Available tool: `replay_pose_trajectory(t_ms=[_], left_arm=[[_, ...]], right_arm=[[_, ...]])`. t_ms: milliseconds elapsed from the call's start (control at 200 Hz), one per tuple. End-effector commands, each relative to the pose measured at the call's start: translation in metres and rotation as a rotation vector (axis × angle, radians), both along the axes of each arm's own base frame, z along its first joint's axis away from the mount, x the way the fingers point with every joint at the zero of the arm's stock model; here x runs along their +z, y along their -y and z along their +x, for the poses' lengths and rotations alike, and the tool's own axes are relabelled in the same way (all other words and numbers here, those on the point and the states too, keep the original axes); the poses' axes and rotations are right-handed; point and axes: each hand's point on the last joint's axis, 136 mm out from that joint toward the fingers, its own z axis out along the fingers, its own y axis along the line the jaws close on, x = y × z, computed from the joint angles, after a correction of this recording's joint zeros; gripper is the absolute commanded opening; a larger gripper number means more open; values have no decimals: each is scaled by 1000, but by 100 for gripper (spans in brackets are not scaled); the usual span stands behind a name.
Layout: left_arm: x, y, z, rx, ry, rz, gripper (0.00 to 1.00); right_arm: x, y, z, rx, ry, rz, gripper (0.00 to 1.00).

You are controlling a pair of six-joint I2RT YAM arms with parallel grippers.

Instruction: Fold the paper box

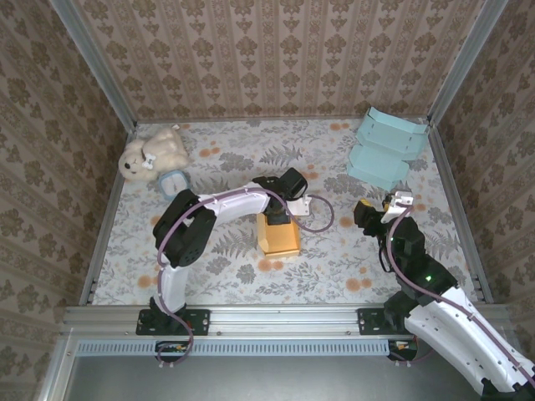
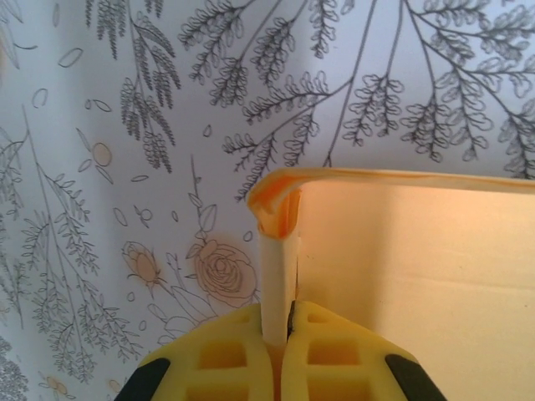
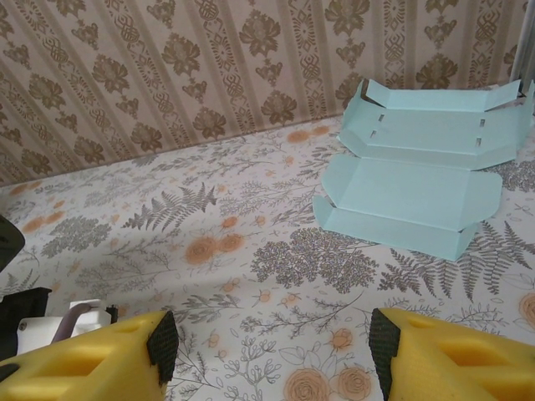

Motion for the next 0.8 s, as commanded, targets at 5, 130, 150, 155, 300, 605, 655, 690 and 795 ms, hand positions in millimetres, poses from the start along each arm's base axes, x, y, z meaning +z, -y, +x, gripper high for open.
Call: replay_pose_trajectory(t_ms=[5,130,150,155,300,605,655,690,795], left_arm=[[-23,-6,22,15,90,60,2],[-27,-7,24,22,98,81,6],[-26,-7,25,24,100,83,6],[-26,-7,26,25,101,83,7],[-7,-3,33,32,129,73,14],[28,5,43,45,193,43,34],[34,7,44,44,204,34,36],[37,8,43,44,207,28,37],[48,11,45,49,228,11,42]], right_arm=[[0,2,1,-15,11,18,65],[0,2,1,-17,11,18,65],[-1,2,2,-17,9,16,65],[-1,2,2,-17,9,16,65],[-2,2,2,-18,7,14,65],[-4,0,3,-11,-1,17,65],[-5,0,3,-11,-2,17,65],[-5,0,3,-12,-2,17,65],[-5,0,3,-12,-3,17,65]])
